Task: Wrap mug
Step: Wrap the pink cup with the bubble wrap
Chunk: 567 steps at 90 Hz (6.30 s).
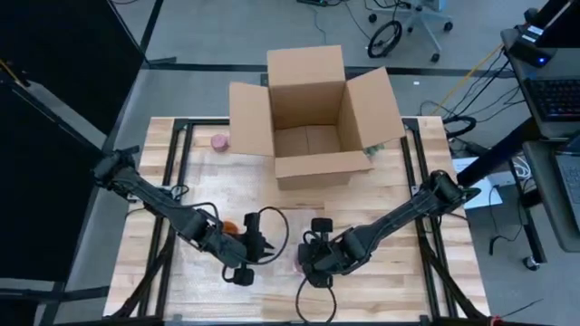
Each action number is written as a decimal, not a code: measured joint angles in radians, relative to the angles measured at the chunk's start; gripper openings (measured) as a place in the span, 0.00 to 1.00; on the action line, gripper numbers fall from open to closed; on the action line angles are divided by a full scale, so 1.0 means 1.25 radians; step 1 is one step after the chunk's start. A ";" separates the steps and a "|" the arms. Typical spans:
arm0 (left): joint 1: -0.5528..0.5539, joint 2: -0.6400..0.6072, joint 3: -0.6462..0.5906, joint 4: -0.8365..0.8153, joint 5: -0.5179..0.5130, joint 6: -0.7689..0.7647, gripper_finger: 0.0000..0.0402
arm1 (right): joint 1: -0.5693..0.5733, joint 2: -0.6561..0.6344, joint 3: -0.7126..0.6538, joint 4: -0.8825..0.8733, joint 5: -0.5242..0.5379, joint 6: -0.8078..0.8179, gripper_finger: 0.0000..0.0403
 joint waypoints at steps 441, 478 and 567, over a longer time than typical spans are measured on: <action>0.068 0.246 -0.001 0.146 0.114 0.019 0.14 | 0.176 0.143 0.054 -0.276 0.080 0.631 0.56; 0.075 0.287 -0.001 0.150 0.115 0.019 0.14 | 0.371 0.155 0.054 -0.069 -0.049 0.892 0.56; 0.139 0.287 -0.001 0.190 0.132 0.019 0.14 | 0.328 0.162 0.054 -0.166 0.140 0.760 0.56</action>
